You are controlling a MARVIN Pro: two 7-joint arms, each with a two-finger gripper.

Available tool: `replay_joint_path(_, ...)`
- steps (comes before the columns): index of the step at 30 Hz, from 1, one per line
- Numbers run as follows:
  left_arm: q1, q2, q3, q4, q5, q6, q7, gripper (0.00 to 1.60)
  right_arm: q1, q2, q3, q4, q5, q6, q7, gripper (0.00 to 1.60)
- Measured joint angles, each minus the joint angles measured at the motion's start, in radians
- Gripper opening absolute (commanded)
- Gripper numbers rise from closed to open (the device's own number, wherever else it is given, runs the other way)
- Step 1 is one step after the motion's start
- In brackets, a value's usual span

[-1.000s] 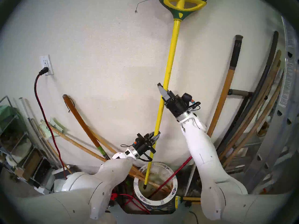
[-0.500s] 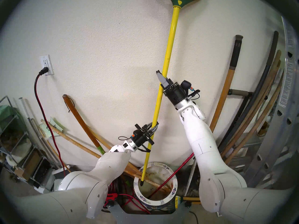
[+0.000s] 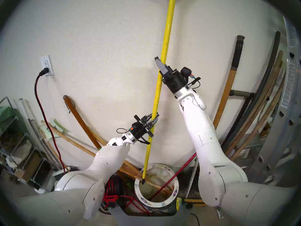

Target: Take wooden sticks or brooms out of the pot

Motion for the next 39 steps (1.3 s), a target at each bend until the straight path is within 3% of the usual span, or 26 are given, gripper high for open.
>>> replay_joint_path(17, -0.007, 0.066, -0.039, -0.186, -0.063, 0.005, 0.002, 0.00, 0.085, -0.070, -0.074, -0.088, 0.019, 0.051, 0.020, 0.00)
replay_joint_path(39, 0.132, 0.185, -0.059, -0.318, -0.133, 0.030, -0.016, 0.00, 0.026, -0.125, -0.147, -0.081, 0.040, 0.096, 0.002, 0.00)
